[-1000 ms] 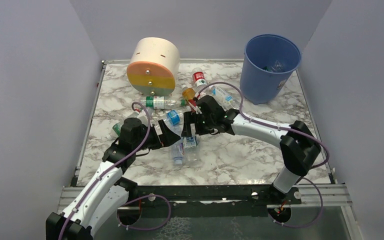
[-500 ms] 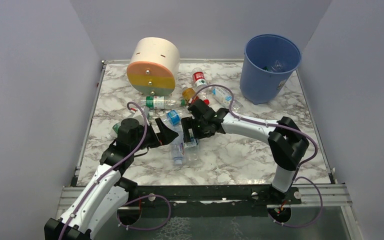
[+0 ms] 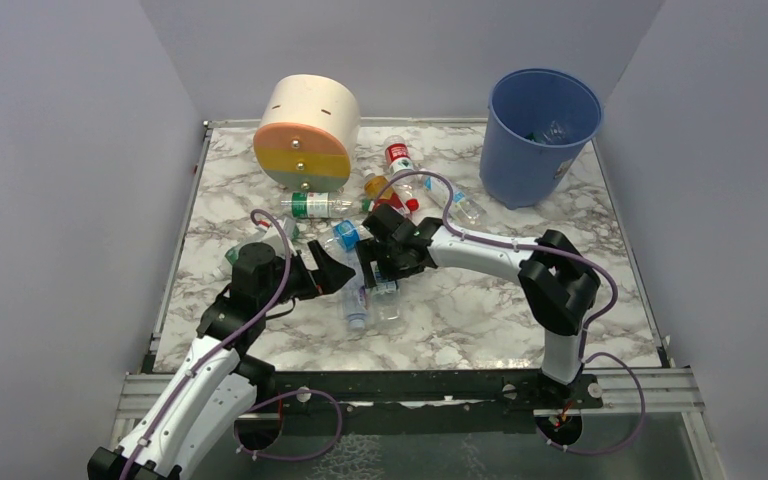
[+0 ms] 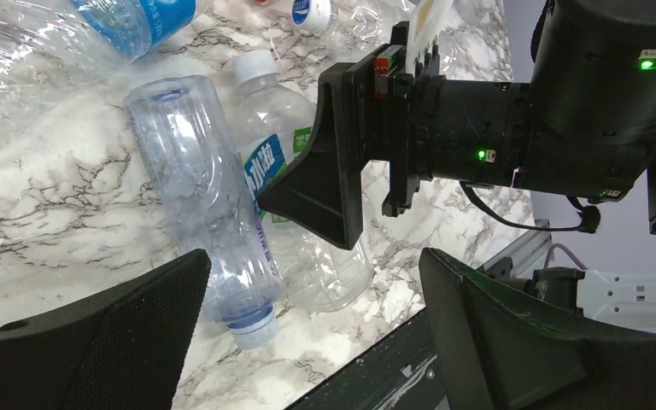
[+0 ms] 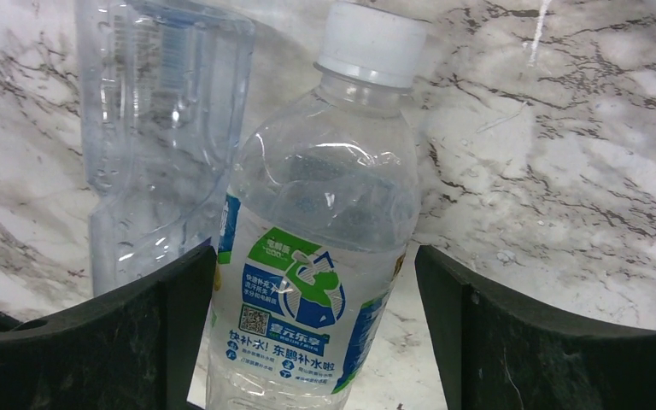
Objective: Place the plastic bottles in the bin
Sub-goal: Pick up the plastic bottle at the center of the board.
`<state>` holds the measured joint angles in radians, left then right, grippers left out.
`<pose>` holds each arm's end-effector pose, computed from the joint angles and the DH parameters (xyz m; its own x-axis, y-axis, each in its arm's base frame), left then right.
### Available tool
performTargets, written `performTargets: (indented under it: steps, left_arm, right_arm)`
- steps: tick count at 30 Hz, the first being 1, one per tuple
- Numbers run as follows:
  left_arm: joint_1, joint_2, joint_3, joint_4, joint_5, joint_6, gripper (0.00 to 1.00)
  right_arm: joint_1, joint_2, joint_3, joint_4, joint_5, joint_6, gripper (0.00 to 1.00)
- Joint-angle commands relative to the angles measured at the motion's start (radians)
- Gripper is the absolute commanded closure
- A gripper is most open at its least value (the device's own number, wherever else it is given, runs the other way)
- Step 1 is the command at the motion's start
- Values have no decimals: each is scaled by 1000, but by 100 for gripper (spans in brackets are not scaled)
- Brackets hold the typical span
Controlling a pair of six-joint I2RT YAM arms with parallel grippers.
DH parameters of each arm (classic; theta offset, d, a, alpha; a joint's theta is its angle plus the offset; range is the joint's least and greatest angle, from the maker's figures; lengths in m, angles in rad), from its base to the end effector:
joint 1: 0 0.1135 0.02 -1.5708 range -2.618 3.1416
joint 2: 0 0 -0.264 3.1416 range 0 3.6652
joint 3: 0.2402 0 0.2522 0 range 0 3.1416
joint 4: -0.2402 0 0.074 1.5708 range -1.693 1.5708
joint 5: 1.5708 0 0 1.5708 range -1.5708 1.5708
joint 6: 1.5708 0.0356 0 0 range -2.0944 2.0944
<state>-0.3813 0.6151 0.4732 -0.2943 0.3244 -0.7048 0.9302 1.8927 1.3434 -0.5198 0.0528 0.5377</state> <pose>0.1378 -0.0675 0.2451 -0.7010 -0.3806 -0.6032 0.2189 0.6901 -0.6898 0.2385 0.3167 0.1912 -0.8524 -0.2876 -0.4368 -0.4062 0.8901 0.2066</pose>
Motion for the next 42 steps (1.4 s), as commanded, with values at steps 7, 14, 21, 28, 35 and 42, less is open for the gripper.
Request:
performTargets:
  steps: [7,14,21,28,35,42]
  left_arm:
    - [-4,-28,-9,6,-5,-19,1]
    - [-4,-25,-10,8,-1,-21,1]
    - [-4,-24,-17,24,7,-30,1]
    - [-4,-28,-23,24,8,-35,1]
    - [-4,-18,-18,35,10,-36,1]
    - [-3,-2,-14,46,13,-33,1]
  right_arm:
    - [7,24,50,-92,179,-25,12]
    - [8,13,25,-103,225,-31,13]
    - [7,1,-8,-94,238,-37,13]
    - [2,-12,-9,-87,241,-54,18]
    - [-10,-46,-8,-78,241,-72,26]
    - [-30,-83,-4,-67,225,-92,36]
